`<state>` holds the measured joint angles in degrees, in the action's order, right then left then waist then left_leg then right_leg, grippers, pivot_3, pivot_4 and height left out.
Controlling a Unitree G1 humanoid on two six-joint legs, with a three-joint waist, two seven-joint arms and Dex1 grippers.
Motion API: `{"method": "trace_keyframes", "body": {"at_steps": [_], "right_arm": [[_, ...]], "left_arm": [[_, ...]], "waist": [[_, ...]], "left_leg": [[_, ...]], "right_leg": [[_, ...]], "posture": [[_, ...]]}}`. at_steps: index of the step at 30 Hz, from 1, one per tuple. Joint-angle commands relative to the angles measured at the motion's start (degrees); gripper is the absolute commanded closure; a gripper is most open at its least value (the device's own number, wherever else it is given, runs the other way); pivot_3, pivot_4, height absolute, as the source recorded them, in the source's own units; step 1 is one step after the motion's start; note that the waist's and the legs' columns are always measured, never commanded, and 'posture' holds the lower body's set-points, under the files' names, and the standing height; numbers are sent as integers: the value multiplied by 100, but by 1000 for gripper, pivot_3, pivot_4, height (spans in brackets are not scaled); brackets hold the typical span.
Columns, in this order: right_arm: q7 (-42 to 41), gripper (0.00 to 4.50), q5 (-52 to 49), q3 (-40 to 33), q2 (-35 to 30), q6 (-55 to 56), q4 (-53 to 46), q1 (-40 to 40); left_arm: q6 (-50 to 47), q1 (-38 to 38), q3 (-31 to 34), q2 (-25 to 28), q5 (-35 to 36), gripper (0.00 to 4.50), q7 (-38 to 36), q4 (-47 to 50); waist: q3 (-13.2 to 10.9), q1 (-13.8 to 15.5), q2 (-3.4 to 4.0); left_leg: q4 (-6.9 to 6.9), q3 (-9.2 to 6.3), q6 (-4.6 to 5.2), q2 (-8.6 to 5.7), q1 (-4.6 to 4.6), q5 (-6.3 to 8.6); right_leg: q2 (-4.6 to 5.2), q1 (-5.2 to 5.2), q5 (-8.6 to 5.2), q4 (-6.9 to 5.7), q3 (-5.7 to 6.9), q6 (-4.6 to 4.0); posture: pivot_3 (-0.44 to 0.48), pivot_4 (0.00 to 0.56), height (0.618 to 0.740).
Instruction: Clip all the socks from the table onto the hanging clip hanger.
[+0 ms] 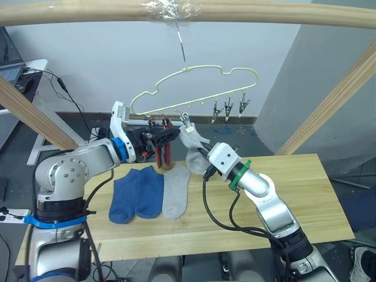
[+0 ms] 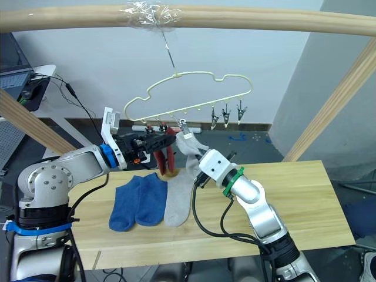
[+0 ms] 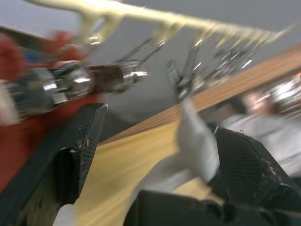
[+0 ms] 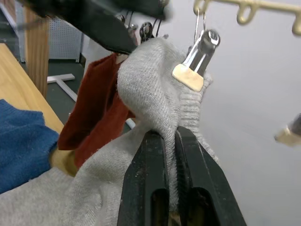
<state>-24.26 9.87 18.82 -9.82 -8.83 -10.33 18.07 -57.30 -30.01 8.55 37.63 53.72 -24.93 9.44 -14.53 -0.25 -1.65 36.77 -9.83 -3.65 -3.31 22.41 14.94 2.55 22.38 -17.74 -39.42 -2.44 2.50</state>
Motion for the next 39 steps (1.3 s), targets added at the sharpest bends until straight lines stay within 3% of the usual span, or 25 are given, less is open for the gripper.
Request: {"method": "trace_keyframes", "body": {"at_steps": [1,9,14,17,20,28,32,39], "right_arm": [[-123,2711,-302,-104,73,-145,-82,3],[72,70,-653,-473,85,-964,-573,-541],[424,70,-908,-930,302,-1468,-1062,-690],[581,692,-1031,-1058,452,-1703,-1362,-607],[734,1684,-927,-983,501,-1779,-1488,-525],[1073,1684,-969,-978,771,-1995,-1558,-150],[1173,2593,-974,-957,870,-2036,-1474,46],[1275,2593,-1024,-895,1040,-2084,-1307,237]], "left_arm": [[849,4,-197,231,-587,276,-882,261],[1331,780,6,442,-723,276,-1966,521],[1734,1260,-21,512,-945,276,-2317,829],[1916,1334,29,460,-972,276,-2431,927],[2046,1345,1,451,-1031,276,-2533,919],[2207,1257,-27,418,-1128,276,-2638,812],[2224,1224,-12,398,-1135,276,-2658,826],[2215,1233,-12,344,-1078,276,-2605,932]], "waist": [[-1,18,1],[-1,9,2],[-1,14,3],[-1,14,3],[-1,14,3],[0,1,4],[0,3,4],[1,0,4]], "left_leg": [[0,-5,0,0,3,0],[-19,-18,1,0,27,1],[-25,-16,1,0,59,0],[-27,-19,1,1,57,0],[-27,-18,1,1,56,-1],[-28,0,1,1,58,-1],[-26,2,0,2,57,-2],[-15,4,-1,2,56,-3]], "right_leg": [[0,0,0,1,4,0],[3,15,0,35,9,-1],[4,59,3,30,5,-6],[3,59,6,26,5,-11],[3,59,7,22,7,-12],[3,75,7,11,-3,-12],[3,79,7,0,-3,-13],[3,82,7,-17,-4,-13]], "posture": [[122,251,740],[128,250,740],[125,245,740],[125,245,740],[120,239,740],[109,229,740],[114,223,740],[125,218,740]]}}
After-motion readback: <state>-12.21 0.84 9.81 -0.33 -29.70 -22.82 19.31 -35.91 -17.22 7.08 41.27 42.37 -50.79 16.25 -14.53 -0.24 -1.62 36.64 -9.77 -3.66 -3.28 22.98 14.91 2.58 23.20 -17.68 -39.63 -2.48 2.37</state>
